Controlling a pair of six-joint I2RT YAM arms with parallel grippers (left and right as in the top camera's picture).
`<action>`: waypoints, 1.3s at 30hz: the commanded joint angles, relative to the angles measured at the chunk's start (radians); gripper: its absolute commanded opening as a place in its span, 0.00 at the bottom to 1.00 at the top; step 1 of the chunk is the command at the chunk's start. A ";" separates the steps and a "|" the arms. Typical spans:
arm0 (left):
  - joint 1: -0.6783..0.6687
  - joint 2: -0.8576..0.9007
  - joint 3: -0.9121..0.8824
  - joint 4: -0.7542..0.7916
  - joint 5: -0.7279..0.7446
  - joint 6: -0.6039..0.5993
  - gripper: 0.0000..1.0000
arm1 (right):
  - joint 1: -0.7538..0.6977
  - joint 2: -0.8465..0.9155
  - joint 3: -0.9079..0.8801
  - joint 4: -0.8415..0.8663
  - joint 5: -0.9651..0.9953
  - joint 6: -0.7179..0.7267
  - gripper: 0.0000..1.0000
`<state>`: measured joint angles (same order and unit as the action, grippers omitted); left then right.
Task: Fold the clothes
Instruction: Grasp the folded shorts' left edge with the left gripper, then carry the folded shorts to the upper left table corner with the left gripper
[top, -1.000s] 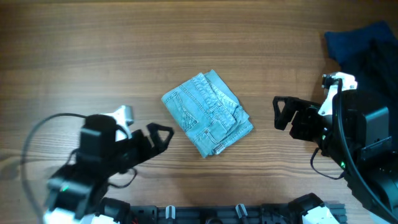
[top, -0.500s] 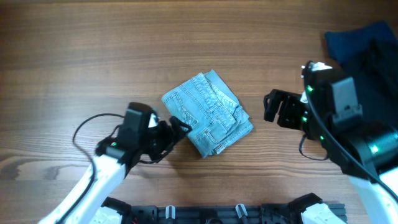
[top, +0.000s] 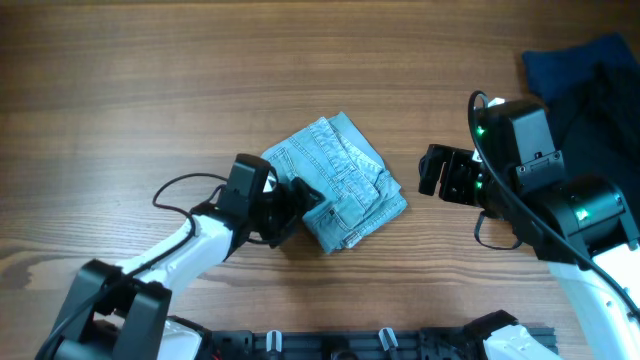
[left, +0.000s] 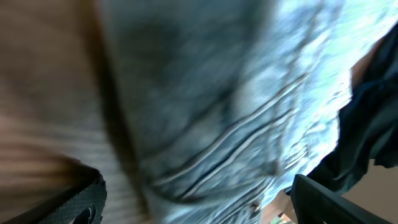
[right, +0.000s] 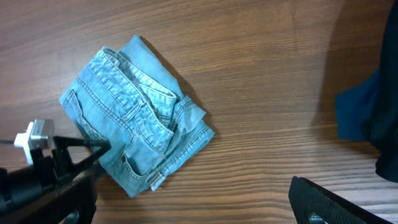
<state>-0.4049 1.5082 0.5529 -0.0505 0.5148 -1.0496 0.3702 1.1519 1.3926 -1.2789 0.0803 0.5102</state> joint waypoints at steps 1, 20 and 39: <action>-0.003 0.064 -0.013 0.039 -0.090 0.025 0.96 | 0.002 -0.003 0.015 -0.001 -0.029 -0.011 1.00; -0.003 0.216 -0.013 0.186 -0.225 0.024 0.76 | 0.002 -0.002 0.014 -0.023 -0.052 -0.010 1.00; 0.017 0.248 -0.012 0.299 -0.285 0.070 0.04 | 0.002 0.030 0.014 -0.019 -0.052 -0.010 1.00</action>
<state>-0.4057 1.6985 0.5751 0.2554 0.3630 -1.0027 0.3702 1.1728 1.3926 -1.3010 0.0414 0.5102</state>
